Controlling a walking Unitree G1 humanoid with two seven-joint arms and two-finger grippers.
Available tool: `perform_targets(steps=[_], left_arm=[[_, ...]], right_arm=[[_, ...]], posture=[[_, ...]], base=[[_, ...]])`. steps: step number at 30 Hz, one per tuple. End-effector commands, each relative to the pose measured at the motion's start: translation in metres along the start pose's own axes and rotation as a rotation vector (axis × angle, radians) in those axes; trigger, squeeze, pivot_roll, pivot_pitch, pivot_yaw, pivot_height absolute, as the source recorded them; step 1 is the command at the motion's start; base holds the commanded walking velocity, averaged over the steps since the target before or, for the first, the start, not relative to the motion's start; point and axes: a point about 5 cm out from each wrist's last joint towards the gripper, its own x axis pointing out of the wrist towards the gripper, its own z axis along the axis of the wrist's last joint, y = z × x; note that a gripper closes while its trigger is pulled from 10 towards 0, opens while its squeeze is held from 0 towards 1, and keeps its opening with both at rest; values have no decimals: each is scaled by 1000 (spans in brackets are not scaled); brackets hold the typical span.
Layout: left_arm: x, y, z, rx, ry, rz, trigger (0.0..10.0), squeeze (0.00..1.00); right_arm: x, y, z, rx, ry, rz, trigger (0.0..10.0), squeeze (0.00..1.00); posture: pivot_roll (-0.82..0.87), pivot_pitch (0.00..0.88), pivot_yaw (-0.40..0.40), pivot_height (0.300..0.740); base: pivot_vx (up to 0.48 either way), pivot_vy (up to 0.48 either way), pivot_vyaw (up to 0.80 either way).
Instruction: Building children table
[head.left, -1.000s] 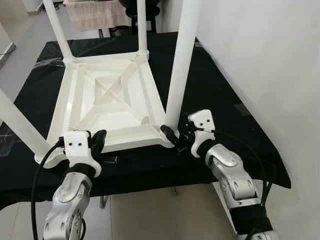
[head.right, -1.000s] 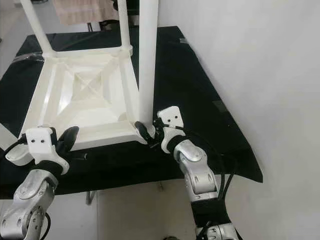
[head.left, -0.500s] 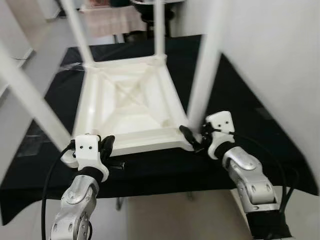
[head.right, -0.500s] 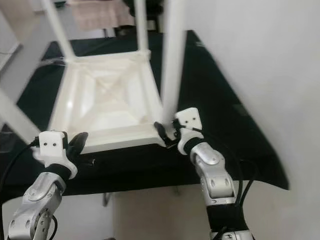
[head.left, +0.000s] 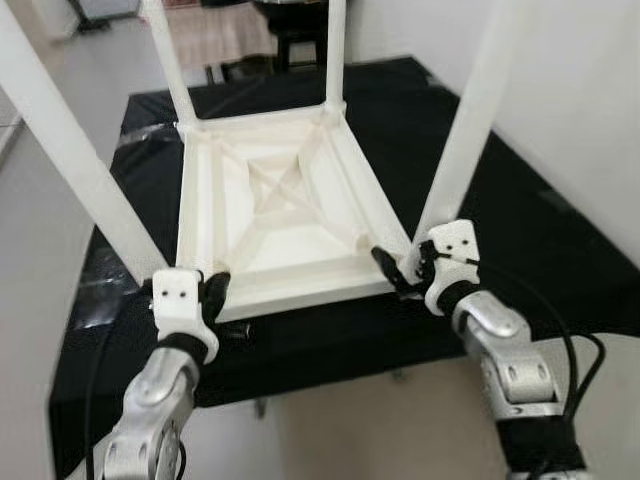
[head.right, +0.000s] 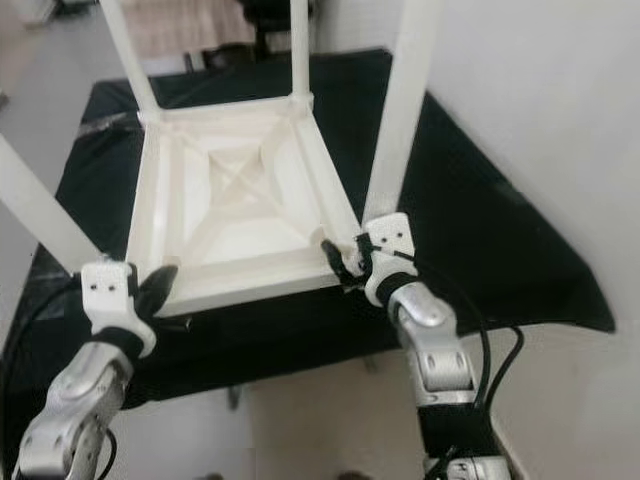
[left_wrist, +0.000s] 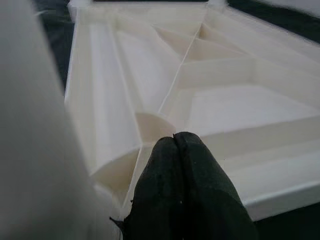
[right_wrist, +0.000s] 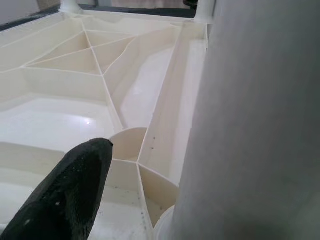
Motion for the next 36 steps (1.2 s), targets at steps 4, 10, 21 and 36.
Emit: perform_targets(steps=[4, 10, 21, 36], left_arm=[[-1, 0, 0, 28, -4, -5, 10000, 0], [3, -3, 3, 33, -19, -24, 10000, 0], [2, -10, 7, 17, -36, -81, 10000, 0], [-4, -29, 10, -6, -44, -244, 10000, 0]], right_arm=[[7, 16, 1, -3, 0, 63, 10000, 0], [23, 20, 6, -37, -9, 49, 10000, 0], [50, -13, 25, -131, -23, -42, 10000, 0], [58, -67, 36, -128, -11, -106, 10000, 0]], posture=[[31, 101, 8, 740], [41, 99, 11, 740], [60, 106, 2, 740], [82, 124, 3, 740]], base=[[0, 0, 0], [0, 0, 0], [0, 0, 0], [0, 0, 0]])
